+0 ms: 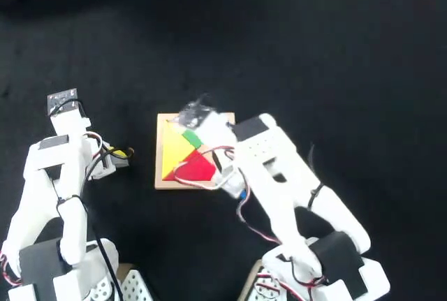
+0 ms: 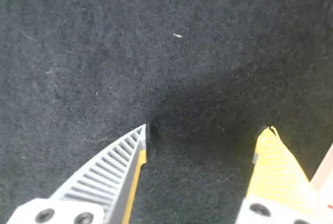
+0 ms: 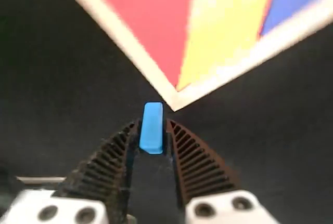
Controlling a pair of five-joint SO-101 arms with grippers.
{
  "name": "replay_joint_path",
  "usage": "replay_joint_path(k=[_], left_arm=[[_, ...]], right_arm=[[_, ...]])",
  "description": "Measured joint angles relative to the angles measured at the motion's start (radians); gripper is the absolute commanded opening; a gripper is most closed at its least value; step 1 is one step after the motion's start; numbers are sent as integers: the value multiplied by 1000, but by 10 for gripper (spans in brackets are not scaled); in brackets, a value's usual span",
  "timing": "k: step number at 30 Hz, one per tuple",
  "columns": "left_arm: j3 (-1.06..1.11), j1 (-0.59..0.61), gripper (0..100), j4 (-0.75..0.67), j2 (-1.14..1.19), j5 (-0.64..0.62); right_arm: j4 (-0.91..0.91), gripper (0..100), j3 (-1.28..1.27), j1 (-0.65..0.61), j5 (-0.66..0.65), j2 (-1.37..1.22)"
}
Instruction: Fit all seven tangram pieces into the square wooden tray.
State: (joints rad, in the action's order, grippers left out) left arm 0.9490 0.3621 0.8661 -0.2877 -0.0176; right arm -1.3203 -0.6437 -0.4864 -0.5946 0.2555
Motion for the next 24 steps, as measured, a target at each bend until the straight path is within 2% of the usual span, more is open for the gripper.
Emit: replay_joint_path(k=[3,11,22,24], left_arm=[[0,0,321,0,0,0],[0,0,321,0,0,0],[0,0,321,0,0,0],[0,0,321,0,0,0]], right_arm=[[-11,29,98,-5,-140,-9],[-15,28,305,-107,-307,-245],[-54,31,623,-161,-348,-608],[-95,64,675,-178,-376,-654]])
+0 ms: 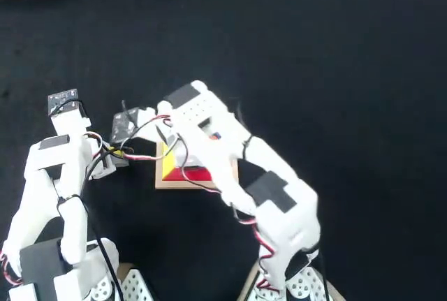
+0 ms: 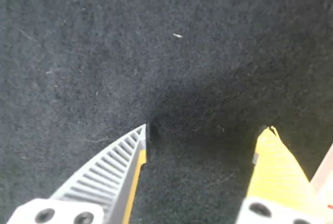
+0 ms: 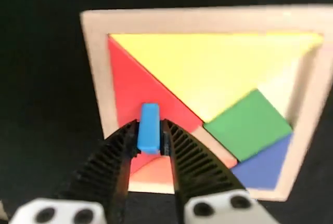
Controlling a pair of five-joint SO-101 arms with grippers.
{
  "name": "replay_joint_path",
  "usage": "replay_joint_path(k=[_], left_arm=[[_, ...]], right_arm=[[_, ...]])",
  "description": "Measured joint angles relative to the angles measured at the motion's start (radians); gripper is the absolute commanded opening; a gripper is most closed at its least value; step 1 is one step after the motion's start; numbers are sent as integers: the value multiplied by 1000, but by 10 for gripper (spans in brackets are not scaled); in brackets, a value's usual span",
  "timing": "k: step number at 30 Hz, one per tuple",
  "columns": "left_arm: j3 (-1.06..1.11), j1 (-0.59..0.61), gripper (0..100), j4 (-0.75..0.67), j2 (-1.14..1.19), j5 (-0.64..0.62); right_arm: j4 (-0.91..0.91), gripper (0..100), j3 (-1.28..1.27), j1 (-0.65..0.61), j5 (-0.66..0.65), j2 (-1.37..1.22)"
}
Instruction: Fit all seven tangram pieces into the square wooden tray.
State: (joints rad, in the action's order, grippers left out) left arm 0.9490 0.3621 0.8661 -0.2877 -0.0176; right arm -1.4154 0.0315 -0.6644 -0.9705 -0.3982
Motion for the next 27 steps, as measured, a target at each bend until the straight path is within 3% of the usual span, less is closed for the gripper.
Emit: replay_joint_path(k=[5,8,14,17,19,24,27], left_arm=[[0,0,321,0,0,0],[0,0,321,0,0,0],[0,0,321,0,0,0],[0,0,321,-3,0,0],[0,-12,320,-8,0,-8],[-41,-75,321,15,0,-2],[-175,-130,321,164,0,135]], right_arm=[[-89,214,137,-6,6,-92],[-129,243,192,-6,9,-104],[-229,211,325,-6,15,-104],[-308,109,427,29,28,-77],[-311,3,482,86,87,-6],[-311,12,522,276,192,184],[-311,11,468,379,249,261]])
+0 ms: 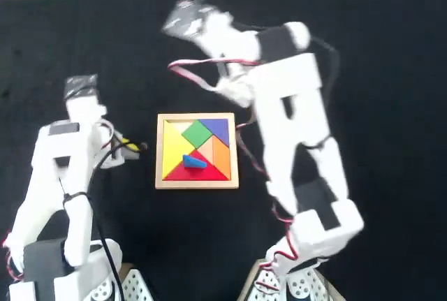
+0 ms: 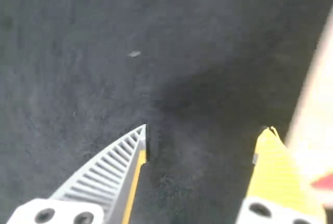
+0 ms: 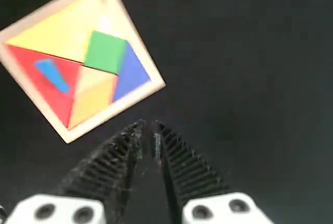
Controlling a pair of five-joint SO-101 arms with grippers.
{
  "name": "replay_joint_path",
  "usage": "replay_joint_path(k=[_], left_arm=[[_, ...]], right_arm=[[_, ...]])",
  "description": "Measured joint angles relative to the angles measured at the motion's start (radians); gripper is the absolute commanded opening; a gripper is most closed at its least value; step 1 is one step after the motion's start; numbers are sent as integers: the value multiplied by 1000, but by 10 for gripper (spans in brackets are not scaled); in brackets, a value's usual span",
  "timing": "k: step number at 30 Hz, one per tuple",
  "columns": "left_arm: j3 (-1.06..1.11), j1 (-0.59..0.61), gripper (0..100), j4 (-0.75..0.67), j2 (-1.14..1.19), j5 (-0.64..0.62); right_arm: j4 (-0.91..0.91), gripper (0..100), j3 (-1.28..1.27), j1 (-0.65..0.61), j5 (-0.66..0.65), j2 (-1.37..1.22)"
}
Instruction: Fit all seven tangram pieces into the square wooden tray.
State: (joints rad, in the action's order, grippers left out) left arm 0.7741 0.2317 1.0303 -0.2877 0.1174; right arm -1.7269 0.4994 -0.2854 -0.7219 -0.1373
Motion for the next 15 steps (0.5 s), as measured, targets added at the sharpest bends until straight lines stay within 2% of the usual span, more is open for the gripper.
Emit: replay_joint_path(k=[6,9,12,15], left_arm=[[-242,-98,320,407,0,506],[-273,-150,320,559,0,721],[-267,-275,284,594,0,775],[-233,-414,242,534,0,763]], right_arm=[[20,11,-238,166,163,83],[126,11,-393,236,210,104],[275,11,-569,298,269,123],[443,11,-756,341,347,144]])
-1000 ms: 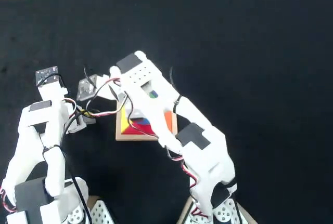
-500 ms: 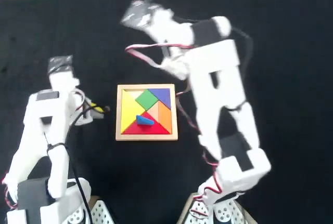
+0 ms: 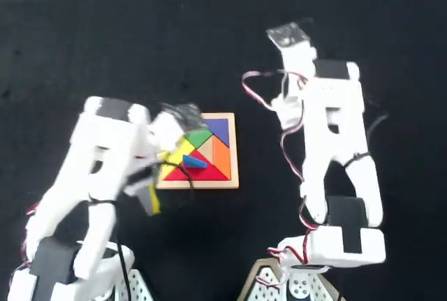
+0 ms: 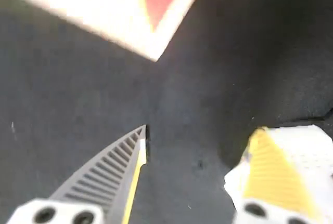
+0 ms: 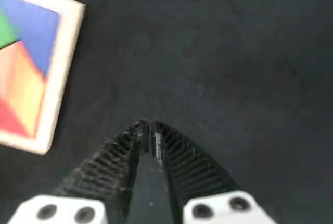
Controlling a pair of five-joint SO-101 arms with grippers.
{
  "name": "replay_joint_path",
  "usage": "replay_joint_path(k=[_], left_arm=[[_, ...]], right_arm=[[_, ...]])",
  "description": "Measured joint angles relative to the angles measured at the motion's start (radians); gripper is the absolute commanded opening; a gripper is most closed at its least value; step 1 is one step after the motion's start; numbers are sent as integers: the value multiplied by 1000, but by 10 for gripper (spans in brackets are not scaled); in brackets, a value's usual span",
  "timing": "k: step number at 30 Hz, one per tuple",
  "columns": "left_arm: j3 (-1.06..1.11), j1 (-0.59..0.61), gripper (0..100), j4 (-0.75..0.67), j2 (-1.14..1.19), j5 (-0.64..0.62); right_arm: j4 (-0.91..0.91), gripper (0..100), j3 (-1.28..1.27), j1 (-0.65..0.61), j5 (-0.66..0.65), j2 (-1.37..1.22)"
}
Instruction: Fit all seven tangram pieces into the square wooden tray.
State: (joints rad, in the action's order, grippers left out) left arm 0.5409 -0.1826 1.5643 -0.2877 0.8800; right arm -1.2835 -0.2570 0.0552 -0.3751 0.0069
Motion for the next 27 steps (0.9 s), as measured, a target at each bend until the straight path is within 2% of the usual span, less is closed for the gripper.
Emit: replay_joint_path(k=[5,11,15,18,24,27], left_arm=[[8,-143,239,-121,0,-41],[8,-178,234,-206,0,-64],[31,-190,234,-245,3,-92],[69,-242,234,-275,3,-110],[143,-261,234,-460,3,-163],[147,-262,234,-500,3,-166]], right_arm=[[232,11,-267,49,80,21],[404,11,-410,91,91,23],[457,11,-423,89,91,23],[474,11,-423,89,91,23],[477,11,-430,89,91,23],[502,11,-454,89,91,23]])
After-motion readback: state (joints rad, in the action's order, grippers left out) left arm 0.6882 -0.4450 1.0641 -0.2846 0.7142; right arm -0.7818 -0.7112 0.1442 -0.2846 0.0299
